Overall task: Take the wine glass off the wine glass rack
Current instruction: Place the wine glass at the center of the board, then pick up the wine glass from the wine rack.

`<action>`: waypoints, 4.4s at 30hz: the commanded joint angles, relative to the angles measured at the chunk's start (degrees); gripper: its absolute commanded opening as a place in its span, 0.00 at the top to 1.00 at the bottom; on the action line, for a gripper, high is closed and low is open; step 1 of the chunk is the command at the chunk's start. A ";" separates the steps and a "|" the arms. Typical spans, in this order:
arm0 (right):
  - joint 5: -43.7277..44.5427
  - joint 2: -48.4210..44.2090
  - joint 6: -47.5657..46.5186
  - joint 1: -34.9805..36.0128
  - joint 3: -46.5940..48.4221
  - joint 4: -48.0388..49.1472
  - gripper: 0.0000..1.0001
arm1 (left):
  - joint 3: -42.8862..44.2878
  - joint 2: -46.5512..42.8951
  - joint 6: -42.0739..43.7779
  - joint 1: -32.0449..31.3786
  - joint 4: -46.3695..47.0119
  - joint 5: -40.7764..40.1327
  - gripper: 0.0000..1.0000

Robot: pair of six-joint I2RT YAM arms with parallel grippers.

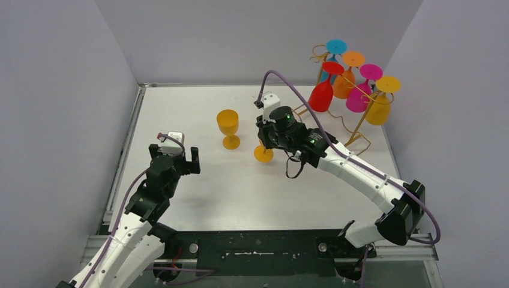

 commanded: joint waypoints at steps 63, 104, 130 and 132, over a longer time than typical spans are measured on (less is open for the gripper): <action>8.17 33.49 -2.45 -1.78 24.03 8.26 1.00 | -3.17 -8.55 -6.09 2.65 1.80 -9.26 0.05; 8.97 24.33 -2.66 -1.50 28.40 4.59 0.75 | -3.75 -8.06 -6.26 4.05 2.95 -7.25 0.05; -14.44 3.63 24.10 -40.22 23.17 3.65 0.35 | -3.91 -8.33 -6.61 5.02 3.36 -5.82 0.05; -14.30 3.76 24.35 -41.32 23.08 3.01 0.35 | -3.91 -8.28 -6.61 5.11 3.40 -5.84 0.05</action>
